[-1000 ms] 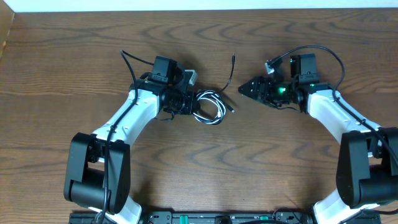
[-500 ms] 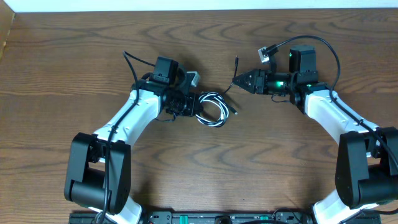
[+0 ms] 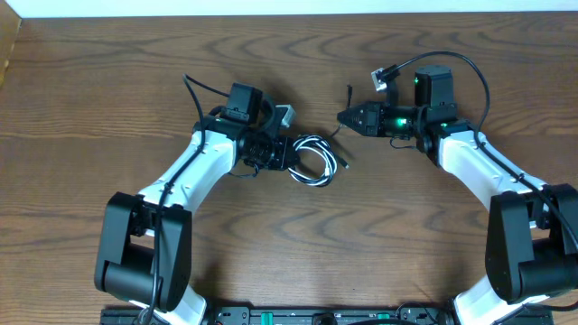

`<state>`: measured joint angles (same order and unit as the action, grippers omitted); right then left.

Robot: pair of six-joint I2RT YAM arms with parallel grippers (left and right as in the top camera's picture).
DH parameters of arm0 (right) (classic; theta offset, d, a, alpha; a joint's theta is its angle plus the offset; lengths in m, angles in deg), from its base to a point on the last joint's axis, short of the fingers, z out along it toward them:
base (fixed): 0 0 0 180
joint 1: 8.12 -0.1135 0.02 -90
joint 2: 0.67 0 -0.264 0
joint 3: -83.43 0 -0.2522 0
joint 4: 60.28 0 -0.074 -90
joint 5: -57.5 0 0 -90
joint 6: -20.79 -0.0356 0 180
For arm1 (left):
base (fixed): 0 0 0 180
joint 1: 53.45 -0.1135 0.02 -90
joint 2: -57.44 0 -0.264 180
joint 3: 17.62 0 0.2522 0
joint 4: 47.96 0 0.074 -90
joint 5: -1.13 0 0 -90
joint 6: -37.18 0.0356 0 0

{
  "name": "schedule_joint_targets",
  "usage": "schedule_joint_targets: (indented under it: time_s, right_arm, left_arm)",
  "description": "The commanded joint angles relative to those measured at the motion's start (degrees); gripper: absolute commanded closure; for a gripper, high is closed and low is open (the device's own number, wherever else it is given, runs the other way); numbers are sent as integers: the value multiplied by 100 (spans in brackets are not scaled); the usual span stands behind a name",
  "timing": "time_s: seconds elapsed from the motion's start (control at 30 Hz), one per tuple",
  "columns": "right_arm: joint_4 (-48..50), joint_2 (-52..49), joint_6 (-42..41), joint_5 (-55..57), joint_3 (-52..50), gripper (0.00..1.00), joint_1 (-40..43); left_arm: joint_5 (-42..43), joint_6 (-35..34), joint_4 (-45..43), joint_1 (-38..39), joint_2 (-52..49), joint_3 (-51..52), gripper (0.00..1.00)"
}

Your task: Untangle cables

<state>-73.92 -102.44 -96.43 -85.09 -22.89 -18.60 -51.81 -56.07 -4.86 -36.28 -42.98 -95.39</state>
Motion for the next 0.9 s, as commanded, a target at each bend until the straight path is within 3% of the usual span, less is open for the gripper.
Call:
schedule_joint_targets:
  time_s: [0.0, 0.03, 0.23, 0.6, 0.87]
  right_arm:
    - [13, 87, 0, -4, 35, 94, -72]
    - [13, 87, 0, -4, 35, 99, -74]
    - [-199, 87, 4, -48, 35, 99, -142]
    - [-505, 87, 9, -28, 33, 99, -627]
    - [-481, 87, 72, 837, 33, 99, -916]
  left_arm:
    - [133, -50, -13, 94, 46, 4, 93]
    - [131, -50, -13, 103, 46, 4, 93]
    - [131, -61, -15, 103, 46, 4, 92]
    - [129, -765, -376, 103, 46, 4, 93]
    - [129, -850, -369, 103, 46, 4, 93]
